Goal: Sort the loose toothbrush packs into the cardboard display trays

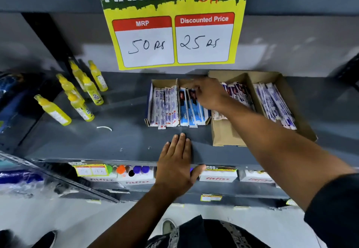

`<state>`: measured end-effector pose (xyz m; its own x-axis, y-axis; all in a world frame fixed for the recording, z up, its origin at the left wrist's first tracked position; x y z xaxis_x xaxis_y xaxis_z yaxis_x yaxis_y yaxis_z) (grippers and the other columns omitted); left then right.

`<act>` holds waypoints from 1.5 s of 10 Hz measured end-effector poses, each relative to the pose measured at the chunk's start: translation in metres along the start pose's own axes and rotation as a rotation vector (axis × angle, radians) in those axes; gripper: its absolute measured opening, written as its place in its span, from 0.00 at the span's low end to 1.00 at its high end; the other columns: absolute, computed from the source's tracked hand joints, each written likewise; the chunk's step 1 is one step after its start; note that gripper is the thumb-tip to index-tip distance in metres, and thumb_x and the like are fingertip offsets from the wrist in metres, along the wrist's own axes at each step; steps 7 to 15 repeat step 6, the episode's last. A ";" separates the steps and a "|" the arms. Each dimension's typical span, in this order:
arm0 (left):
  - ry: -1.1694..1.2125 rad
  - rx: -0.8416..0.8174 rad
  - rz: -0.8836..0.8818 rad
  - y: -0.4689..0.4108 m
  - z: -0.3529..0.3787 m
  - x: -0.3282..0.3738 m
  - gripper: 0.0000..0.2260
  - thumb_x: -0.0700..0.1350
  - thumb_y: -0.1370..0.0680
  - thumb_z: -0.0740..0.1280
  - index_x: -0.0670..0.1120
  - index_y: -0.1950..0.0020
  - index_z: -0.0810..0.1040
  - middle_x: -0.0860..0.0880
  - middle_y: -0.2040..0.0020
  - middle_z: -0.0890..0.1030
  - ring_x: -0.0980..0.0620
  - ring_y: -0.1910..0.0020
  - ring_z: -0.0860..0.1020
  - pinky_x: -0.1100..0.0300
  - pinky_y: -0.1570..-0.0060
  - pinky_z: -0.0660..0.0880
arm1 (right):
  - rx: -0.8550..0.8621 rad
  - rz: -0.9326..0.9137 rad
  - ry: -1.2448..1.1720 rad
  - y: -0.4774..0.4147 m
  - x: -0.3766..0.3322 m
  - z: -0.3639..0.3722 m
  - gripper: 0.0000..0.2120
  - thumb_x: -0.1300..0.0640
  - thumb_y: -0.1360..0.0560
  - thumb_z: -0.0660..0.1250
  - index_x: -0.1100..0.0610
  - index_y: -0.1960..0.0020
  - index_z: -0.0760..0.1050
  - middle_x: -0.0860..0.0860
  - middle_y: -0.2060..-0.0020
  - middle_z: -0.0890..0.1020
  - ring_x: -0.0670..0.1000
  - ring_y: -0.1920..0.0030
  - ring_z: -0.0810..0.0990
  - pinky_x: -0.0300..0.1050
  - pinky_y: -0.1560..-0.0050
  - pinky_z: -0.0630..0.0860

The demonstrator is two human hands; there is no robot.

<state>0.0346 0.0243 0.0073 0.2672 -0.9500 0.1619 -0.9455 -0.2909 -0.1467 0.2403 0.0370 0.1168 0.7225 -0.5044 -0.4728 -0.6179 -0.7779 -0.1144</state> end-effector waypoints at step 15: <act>-0.035 -0.040 -0.026 0.005 -0.019 0.014 0.39 0.66 0.23 0.37 0.40 0.23 0.53 0.41 0.21 0.51 0.44 0.23 0.46 0.49 0.25 0.44 | 0.377 -0.184 0.309 0.185 0.021 -0.066 0.25 0.60 0.26 0.63 0.58 0.29 0.66 0.57 0.29 0.70 0.60 0.26 0.62 0.62 0.28 0.58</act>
Point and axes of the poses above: each hand's wrist, its own y-axis away from the middle knuckle, its own z-axis out of the palm, x = y × z, the point moved 5 cm from there along -y, towards the middle knuckle
